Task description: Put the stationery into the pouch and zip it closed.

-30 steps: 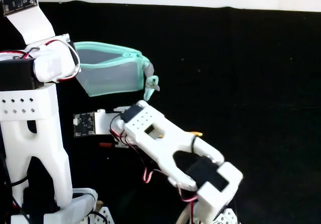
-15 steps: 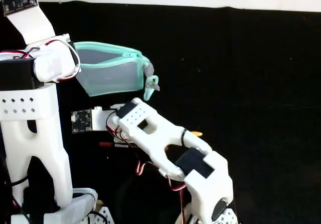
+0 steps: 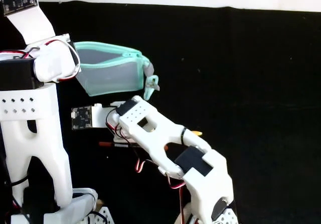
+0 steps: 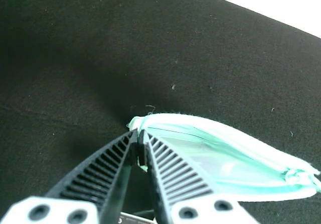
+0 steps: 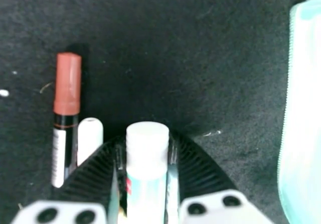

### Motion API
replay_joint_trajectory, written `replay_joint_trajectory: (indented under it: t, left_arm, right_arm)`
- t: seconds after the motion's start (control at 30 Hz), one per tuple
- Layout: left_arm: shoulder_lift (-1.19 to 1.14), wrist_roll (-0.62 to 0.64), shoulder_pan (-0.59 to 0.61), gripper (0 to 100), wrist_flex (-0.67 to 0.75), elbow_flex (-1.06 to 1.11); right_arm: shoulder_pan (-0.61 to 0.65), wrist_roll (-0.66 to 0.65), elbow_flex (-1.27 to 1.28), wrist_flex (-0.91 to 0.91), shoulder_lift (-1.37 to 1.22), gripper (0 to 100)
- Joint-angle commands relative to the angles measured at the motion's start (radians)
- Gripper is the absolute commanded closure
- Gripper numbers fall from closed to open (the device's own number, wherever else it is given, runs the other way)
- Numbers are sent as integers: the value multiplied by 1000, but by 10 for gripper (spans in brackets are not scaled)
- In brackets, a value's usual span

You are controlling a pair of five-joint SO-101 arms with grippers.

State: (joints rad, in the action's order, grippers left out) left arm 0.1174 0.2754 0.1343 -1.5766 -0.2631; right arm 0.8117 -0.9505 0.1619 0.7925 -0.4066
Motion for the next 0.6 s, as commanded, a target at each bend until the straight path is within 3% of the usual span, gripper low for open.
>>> replay_joint_trajectory:
  t: [0.0, 0.57]
  left_arm:
    - [-18, -6, -4, 994, -8, 58]
    - [-18, -6, -4, 994, -8, 58]
  right_arm:
    - [-28, 21, -33, -62, 5, 993]
    - [-27, 308, -41, 127, 317, 993]
